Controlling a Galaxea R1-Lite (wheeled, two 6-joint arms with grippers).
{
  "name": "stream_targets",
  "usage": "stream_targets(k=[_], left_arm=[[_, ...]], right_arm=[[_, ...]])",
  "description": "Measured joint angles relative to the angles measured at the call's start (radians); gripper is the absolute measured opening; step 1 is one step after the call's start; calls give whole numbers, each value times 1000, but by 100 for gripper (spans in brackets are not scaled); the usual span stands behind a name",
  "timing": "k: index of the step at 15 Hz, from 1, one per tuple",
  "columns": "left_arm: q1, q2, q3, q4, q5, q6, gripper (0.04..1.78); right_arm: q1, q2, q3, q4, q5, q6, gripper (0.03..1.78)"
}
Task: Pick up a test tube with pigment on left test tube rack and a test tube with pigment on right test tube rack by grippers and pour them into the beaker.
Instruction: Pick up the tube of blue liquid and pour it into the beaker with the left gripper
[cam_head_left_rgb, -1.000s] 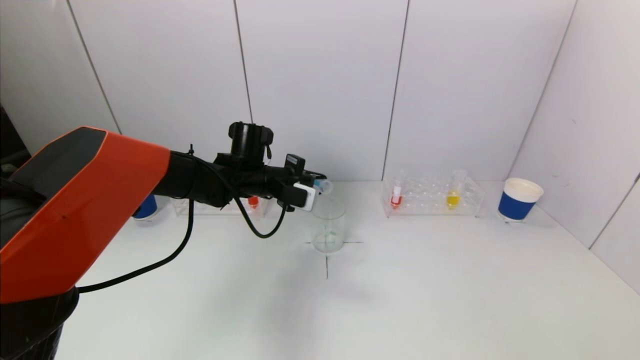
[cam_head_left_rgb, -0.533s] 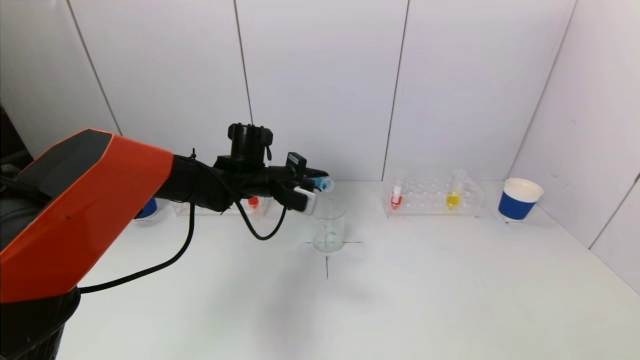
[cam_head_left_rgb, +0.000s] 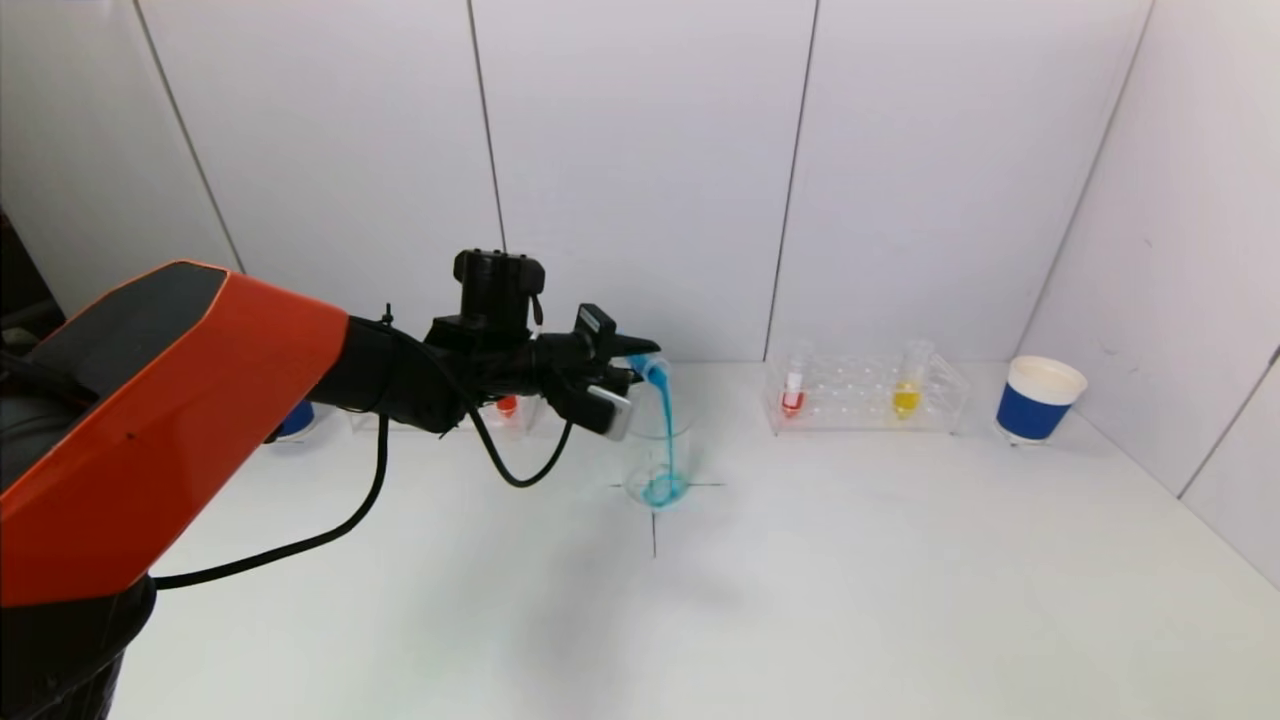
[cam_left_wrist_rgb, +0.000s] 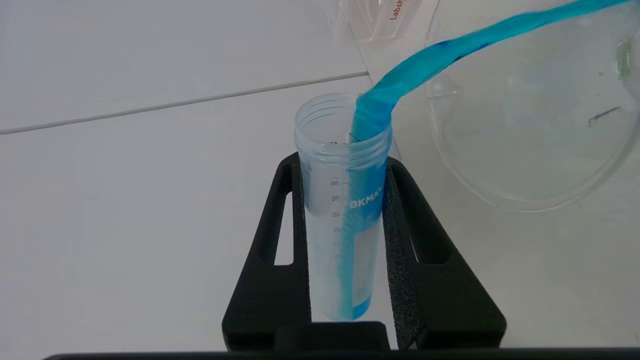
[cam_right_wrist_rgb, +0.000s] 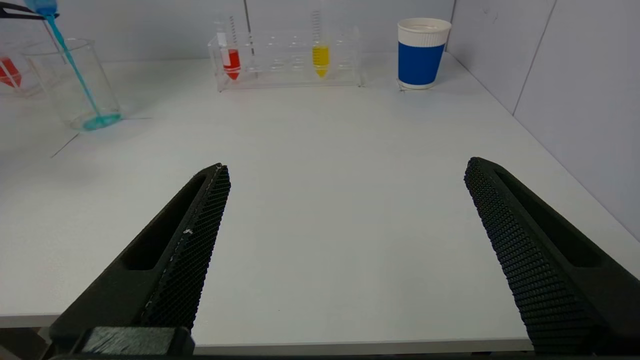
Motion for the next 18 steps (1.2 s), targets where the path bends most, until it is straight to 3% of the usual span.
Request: stream_targets(k=[18], left_arm=[[18, -4, 16, -118, 7, 114, 45]], right_arm=[[0, 0, 0, 0, 0, 0, 171]])
